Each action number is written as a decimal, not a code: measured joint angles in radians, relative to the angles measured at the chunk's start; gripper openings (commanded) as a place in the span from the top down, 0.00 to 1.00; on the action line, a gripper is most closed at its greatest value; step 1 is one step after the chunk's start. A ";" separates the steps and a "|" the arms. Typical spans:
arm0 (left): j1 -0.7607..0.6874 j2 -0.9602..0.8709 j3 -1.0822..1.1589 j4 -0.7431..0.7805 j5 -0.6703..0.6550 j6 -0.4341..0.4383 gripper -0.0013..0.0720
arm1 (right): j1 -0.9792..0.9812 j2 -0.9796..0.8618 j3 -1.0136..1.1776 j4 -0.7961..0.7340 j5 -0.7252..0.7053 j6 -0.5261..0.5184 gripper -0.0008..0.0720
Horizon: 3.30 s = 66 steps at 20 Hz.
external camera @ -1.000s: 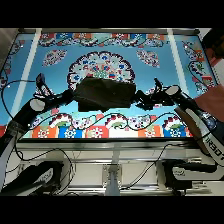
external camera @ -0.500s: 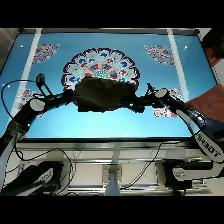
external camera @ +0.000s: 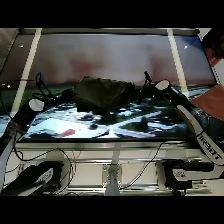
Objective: Fold the clothes and pants, and hang the long-sleeved shirts on hangers.
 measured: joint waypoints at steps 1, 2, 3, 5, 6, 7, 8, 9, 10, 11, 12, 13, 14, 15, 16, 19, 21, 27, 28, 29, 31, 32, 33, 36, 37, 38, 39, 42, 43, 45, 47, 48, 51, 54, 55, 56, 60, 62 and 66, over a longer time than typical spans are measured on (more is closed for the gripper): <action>0.000 0.014 0.010 0.000 0.000 0.021 0.95 | 0.000 0.016 0.037 -0.022 0.007 -0.019 0.88; 0.000 0.033 0.023 0.000 0.000 0.045 0.95 | -0.001 0.036 0.082 -0.061 0.017 -0.036 0.88; 0.000 0.056 0.043 0.000 0.000 0.072 0.95 | -0.001 0.059 0.127 -0.102 0.024 -0.047 0.88; 0.000 0.108 0.092 0.000 0.006 0.126 0.95 | -0.001 0.112 0.230 -0.212 0.034 -0.064 0.88; 0.000 0.132 0.119 0.000 0.019 0.144 0.95 | -0.001 0.135 0.278 -0.262 0.032 -0.069 0.88; 0.000 0.155 0.151 0.000 0.045 0.158 0.95 | -0.001 0.156 0.323 -0.309 0.025 -0.072 0.88; 0.000 0.173 0.183 -0.001 0.073 0.171 0.95 | -0.001 0.175 0.371 -0.351 0.008 -0.075 0.88; 0.000 0.185 0.213 -0.003 0.099 0.177 0.95 | -0.001 0.190 0.414 -0.383 -0.008 -0.076 0.88; 0.000 0.195 0.245 -0.007 0.124 0.182 0.95 | -0.001 0.201 0.462 -0.405 -0.028 -0.077 0.88; 0.000 0.201 0.280 -0.009 0.146 0.186 0.95 | -0.001 0.209 0.505 -0.423 -0.043 -0.077 0.88; 0.000 0.207 0.314 -0.010 0.159 0.190 0.95 | -0.001 0.213 0.544 -0.439 -0.053 -0.078 0.88; 0.000 0.212 0.344 -0.010 0.166 0.193 0.95 | -0.001 0.217 0.581 -0.451 -0.055 -0.078 0.88; 0.000 0.220 0.373 -0.011 0.166 0.194 0.95 | -0.001 0.220 0.620 -0.464 -0.054 -0.079 0.88; 0.000 0.232 0.395 -0.011 0.159 0.196 0.95 | -0.001 0.223 0.658 -0.472 -0.039 -0.080 0.88; 0.000 0.249 0.412 -0.010 0.144 0.197 0.95 | -0.001 0.225 0.695 -0.478 -0.008 -0.081 0.88; 0.000 0.320 0.439 0.004 0.058 0.201 0.95 | 0.004 0.236 0.797 -0.494 0.158 -0.085 0.88; 0.000 0.380 0.448 0.037 -0.043 0.205 0.95 | 0.014 0.259 0.835 -0.499 0.284 -0.106 0.88; 0.000 0.544 0.455 0.088 -0.362 0.177 0.95 | 0.100 0.386 0.873 -0.468 0.657 -0.122 0.88; 0.000 0.570 0.456 0.089 -0.407 0.159 0.95 | 0.124 0.408 0.875 -0.452 0.708 -0.113 0.88; 0.000 0.590 0.456 0.090 -0.440 0.141 0.95 | 0.153 0.430 0.875 -0.436 0.744 -0.108 0.88; 0.000 0.613 0.455 0.093 -0.484 0.093 0.95 | 0.204 0.461 0.857 -0.429 0.755 -0.100 0.88; 0.000 0.613 0.451 0.094 -0.498 0.071 0.95 | 0.225 0.471 0.835 -0.436 0.740 -0.095 0.88; 0.000 0.604 0.441 0.096 -0.512 0.048 0.95 | 0.240 0.476 0.802 -0.448 0.717 -0.088 0.88; 0.000 0.529 0.389 0.097 -0.534 -0.010 0.95 | 0.265 0.478 0.621 -0.537 0.603 -0.064 0.88; 0.000 0.486 0.365 0.098 -0.537 -0.019 0.95 | 0.267 0.475 0.538 -0.578 0.531 -0.051 0.88; 0.000 0.438 0.342 0.098 -0.536 -0.030 0.95 | 0.263 0.469 0.456 -0.619 0.448 -0.034 0.88; -0.002 0.380 0.317 0.099 -0.527 -0.036 0.95 | 0.252 0.458 0.370 -0.656 0.354 -0.007 0.88; -0.034 0.177 0.258 0.096 -0.399 -0.048 0.95 | 0.177 0.398 0.154 -0.716 0.070 0.122 0.88; -0.057 0.097 0.246 0.079 -0.335 -0.049 0.95 | 0.145 0.371 0.111 -0.726 0.000 0.171 0.88; -0.113 -0.046 0.233 0.004 -0.206 -0.054 0.95 | 0.077 0.314 0.056 -0.735 -0.114 0.255 0.88; -0.172 -0.155 0.226 -0.075 -0.092 -0.055 0.95 | 0.014 0.272 0.026 -0.735 -0.175 0.304 0.88; -0.199 -0.193 0.224 -0.100 -0.053 -0.055 0.95 | -0.016 0.257 0.018 -0.736 -0.183 0.317 0.88; -0.274 -0.262 0.220 -0.146 -0.011 -0.055 0.95 | -0.100 0.231 0.003 -0.754 -0.100 0.284 0.88; -0.340 -0.289 0.219 -0.122 -0.059 -0.050 0.95 | -0.142 0.220 -0.002 -0.757 0.095 0.175 0.88; -0.353 -0.293 0.219 -0.098 -0.097 -0.048 0.95 | -0.149 0.217 -0.003 -0.757 0.175 0.137 0.88; -0.361 -0.296 0.219 -0.080 -0.139 -0.047 0.95 | -0.154 0.216 -0.004 -0.758 0.252 0.106 0.88; -0.360 -0.283 0.219 -0.017 -0.315 -0.045 0.95 | -0.164 0.212 -0.005 -0.745 0.517 0.016 0.88; -0.346 -0.254 0.226 -0.003 -0.359 -0.045 0.95 | -0.165 0.214 -0.006 -0.713 0.594 -0.011 0.88; -0.303 -0.165 0.264 0.012 -0.397 -0.045 0.95 | -0.167 0.245 -0.006 -0.655 0.684 -0.054 0.88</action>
